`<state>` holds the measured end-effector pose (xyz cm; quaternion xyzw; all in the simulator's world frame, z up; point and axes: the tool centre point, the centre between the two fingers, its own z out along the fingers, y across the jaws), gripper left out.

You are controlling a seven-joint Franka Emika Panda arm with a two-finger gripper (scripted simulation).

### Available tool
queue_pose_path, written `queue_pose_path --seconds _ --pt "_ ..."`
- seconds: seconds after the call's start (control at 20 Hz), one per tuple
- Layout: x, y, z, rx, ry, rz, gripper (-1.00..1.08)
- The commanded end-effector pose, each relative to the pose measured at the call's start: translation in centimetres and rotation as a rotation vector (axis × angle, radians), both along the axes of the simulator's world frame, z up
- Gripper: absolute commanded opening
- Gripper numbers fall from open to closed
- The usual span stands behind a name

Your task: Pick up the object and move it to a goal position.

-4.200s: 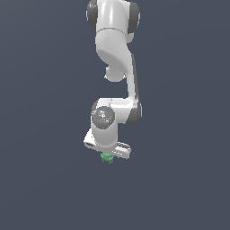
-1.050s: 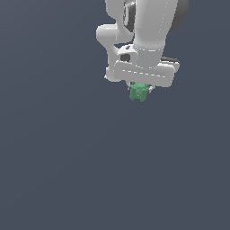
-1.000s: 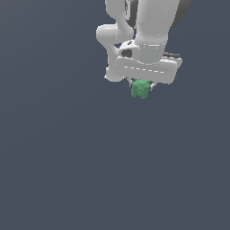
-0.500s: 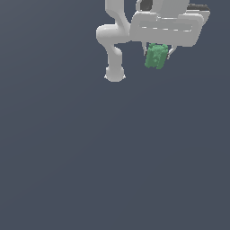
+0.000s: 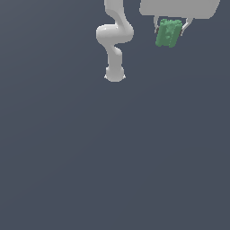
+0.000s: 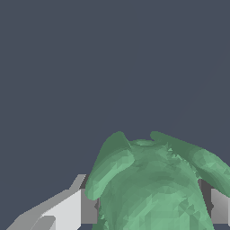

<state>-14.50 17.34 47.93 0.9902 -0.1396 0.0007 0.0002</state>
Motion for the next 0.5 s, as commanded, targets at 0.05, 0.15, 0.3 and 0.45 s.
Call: queue_pose_path --seconds 0.05,0.15,0.3,0.45 --pt "-0.46 0.5 1.0 0.0 0.001 -0.001 -1.0" --pt "-0.54 0.62 1.25 0.0 0.001 -0.001 -1.0" --pt "-0.48 0.65 1.25 0.0 0.001 -0.001 -1.0" --pt "-0.34 0.54 1.06 0.001 0.001 -0.001 -1.0"
